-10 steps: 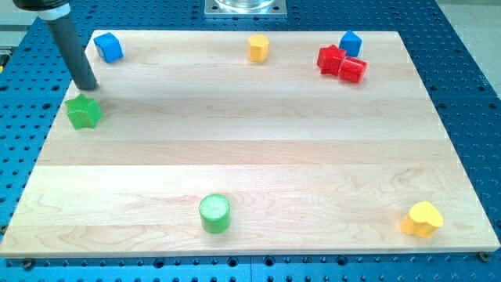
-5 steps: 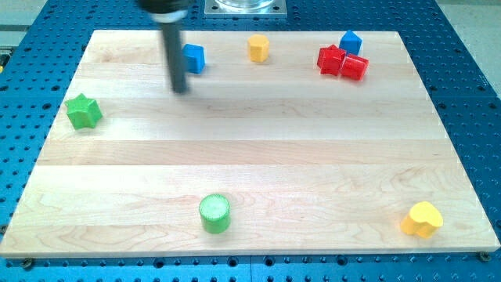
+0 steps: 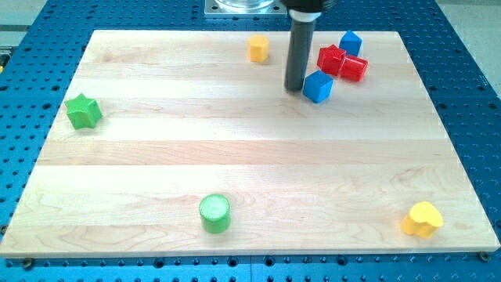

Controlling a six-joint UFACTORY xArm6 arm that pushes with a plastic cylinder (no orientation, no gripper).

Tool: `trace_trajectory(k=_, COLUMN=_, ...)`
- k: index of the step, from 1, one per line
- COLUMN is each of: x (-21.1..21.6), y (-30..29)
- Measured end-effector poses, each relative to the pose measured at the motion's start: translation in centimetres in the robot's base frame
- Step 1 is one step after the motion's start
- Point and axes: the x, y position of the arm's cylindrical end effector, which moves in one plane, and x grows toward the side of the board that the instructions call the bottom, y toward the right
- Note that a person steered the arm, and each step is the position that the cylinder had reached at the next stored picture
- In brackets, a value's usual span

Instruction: Move the blur cube down to the red star

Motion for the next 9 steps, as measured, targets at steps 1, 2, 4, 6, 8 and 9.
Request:
trace_trajectory(k=1, x=4.0, y=-0.2)
trace_trajectory(k=2, x=2.7, y=3.7)
trace_trajectory(k=4, x=0.8, y=7.4)
trace_trajectory(k=6, x=2.6, y=6.7)
trace_trajectory(k=8, x=2.6, y=7.0)
trace_trajectory(k=9, x=2.6, y=7.2)
